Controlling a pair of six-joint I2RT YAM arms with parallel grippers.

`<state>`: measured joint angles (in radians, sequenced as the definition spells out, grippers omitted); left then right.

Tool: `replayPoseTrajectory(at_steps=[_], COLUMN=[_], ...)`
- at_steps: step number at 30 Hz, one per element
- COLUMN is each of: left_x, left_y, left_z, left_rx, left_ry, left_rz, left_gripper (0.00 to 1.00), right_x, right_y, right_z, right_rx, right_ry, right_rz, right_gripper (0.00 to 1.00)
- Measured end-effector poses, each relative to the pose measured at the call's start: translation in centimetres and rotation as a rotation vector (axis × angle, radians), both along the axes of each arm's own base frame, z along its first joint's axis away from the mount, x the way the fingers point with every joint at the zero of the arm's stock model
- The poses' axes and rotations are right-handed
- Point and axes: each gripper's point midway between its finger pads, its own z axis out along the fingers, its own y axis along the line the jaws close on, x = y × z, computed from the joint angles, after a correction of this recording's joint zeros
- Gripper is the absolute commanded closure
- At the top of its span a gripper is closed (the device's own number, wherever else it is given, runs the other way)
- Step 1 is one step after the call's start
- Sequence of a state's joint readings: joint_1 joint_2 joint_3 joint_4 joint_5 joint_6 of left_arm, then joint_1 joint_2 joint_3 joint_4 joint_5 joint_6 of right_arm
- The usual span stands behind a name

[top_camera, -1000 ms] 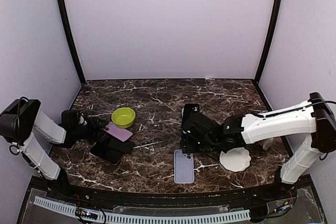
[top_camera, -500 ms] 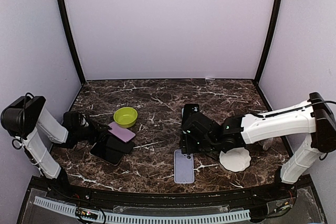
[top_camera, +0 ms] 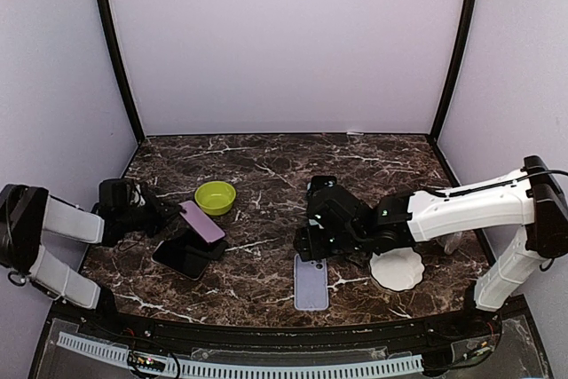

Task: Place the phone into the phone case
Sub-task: Pick up the phone from the phone, then pass from the left arm to the right

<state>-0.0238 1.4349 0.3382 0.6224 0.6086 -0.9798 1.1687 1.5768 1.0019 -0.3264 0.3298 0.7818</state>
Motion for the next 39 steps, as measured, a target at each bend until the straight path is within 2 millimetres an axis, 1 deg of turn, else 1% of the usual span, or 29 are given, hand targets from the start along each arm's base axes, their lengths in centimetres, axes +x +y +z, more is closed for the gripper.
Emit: replayPoseTrajectory(at_steps=[1,3,6,9,10,13,14,17,20,23,26,29,31,34,35,37,39], left_x=[-0.3,-0.9,-2.0,-3.5,-4.0,-5.4,-5.9,-7.4,-8.6,-9.3,-9.8,-10.7,-11.3,-12.1,-12.4,-12.8,-13.2], left_y=[-0.1,-0.1,-0.4,-0.8,-1.0,-1.7,-2.0,-3.5,-5.0,-6.1,-7.3,-9.0,-10.2,-11.5,-11.8,-12.4,-13.0], left_z=[0.6,1.8,3.7,4.9,5.2,5.8,6.1,7.8,10.1,12.7,14.3,15.8,17.0,19.2,19.9,20.9,21.4], left_rx=[0.023,0.071,0.134,0.178,0.189,0.214,0.226,0.261,0.267,0.251,0.224,0.187,0.158,0.120,0.108,0.091,0.077], left_ry=[-0.011,-0.041,-0.091,-0.123,-0.131,-0.154,-0.170,-0.270,-0.387,-0.492,-0.556,-0.606,-0.646,-0.716,-0.740,-0.775,-0.799], left_rz=[-0.004,-0.012,-0.035,-0.062,-0.074,-0.118,-0.140,-0.231,-0.321,-0.391,-0.455,-0.544,-0.602,-0.665,-0.682,-0.709,-0.733], left_gripper=[1.00,1.00,1.00,1.00,1.00,1.00,1.00,1.00,1.00,1.00,1.00,1.00,1.00,1.00,1.00,1.00,1.00], right_x=[-0.2,-0.7,-1.5,-2.3,-2.4,-2.6,-2.5,-2.1,-1.7,-1.5,-1.4,-1.5,-1.6,-1.9,-1.8,-2.0,-2.3], right_y=[0.6,2.4,5.7,9.1,10.2,12.8,13.3,14.4,14.6,14.9,15.1,15.3,15.4,15.5,15.5,15.5,15.5], right_z=[0.3,1.4,3.7,6.2,6.9,8.2,8.4,8.6,8.9,10.1,10.9,11.3,11.4,12.2,12.6,13.1,13.7], right_rx=[0.015,0.067,0.177,0.288,0.322,0.394,0.411,0.440,0.465,0.512,0.541,0.557,0.570,0.617,0.640,0.668,0.697], right_ry=[0.001,0.000,-0.008,-0.024,-0.029,-0.041,-0.038,-0.057,-0.062,-0.093,-0.118,-0.130,-0.129,-0.122,-0.119,-0.116,-0.112], right_rz=[0.028,0.116,0.264,0.403,0.445,0.548,0.568,0.622,0.645,0.678,0.705,0.728,0.743,0.769,0.775,0.795,0.812], right_gripper=[0.25,0.25,0.24,0.23,0.20,0.04,0.02,0.02,0.01,0.01,0.02,0.04,0.09,0.25,0.32,0.54,0.76])
